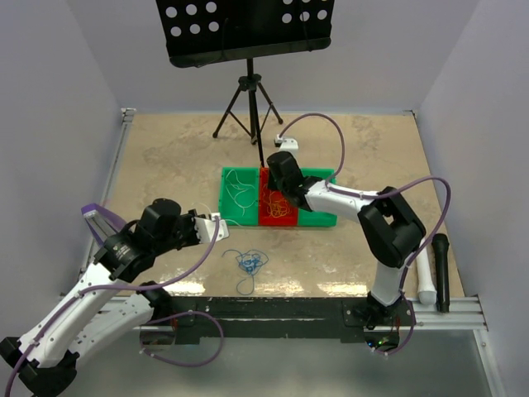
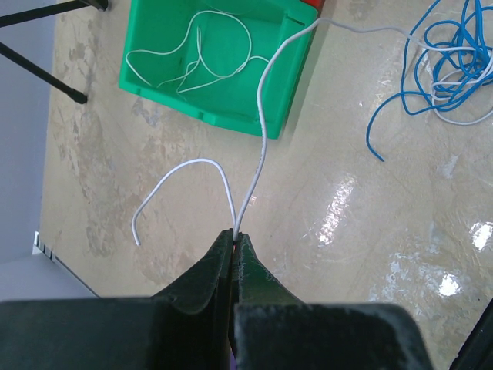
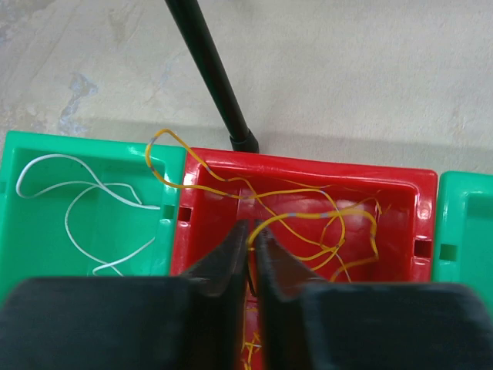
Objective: Untangle the cables
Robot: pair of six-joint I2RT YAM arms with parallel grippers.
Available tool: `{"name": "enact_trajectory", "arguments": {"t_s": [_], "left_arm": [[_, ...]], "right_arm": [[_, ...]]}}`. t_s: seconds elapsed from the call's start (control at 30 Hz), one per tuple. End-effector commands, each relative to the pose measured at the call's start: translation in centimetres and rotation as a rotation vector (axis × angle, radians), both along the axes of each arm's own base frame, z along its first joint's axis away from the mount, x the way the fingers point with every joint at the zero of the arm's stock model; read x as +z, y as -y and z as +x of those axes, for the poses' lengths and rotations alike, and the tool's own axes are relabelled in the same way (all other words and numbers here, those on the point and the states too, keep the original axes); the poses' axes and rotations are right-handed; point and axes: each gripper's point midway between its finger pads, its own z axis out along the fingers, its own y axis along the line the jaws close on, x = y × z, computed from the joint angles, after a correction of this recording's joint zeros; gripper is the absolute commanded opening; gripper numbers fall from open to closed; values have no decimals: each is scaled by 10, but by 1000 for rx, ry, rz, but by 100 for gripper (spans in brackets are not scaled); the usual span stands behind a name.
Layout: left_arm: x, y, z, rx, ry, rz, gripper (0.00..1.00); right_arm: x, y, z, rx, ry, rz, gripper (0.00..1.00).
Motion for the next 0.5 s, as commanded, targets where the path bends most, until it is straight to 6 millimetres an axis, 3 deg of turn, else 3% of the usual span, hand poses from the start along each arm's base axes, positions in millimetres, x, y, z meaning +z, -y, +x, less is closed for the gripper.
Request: {"name": "enact_trajectory", "arguments": {"t_s": [0.0,0.07,0.17,0.23,0.37,0.47], "left_arm": [[17,9,4,-6,19,-59,0],[21,12,4,-5,12,-74,0],[22,14,3,-6,4,-86,0],[20,15,2,-1,-7,-95,0],[16,15,3,36,-28,-120,0],[22,16,9,86,-20,-160,0]], "right_arm": [[3,-3,-4,8,-14,33,26],[27,-5,-6,28,19,67,41],[71,-6,-12,64,82,126,51],[89,-6,-17,87,99,148,57],[99,2,-40,120,83,180,60],[111,5,-72,161,83,256,61]]}}
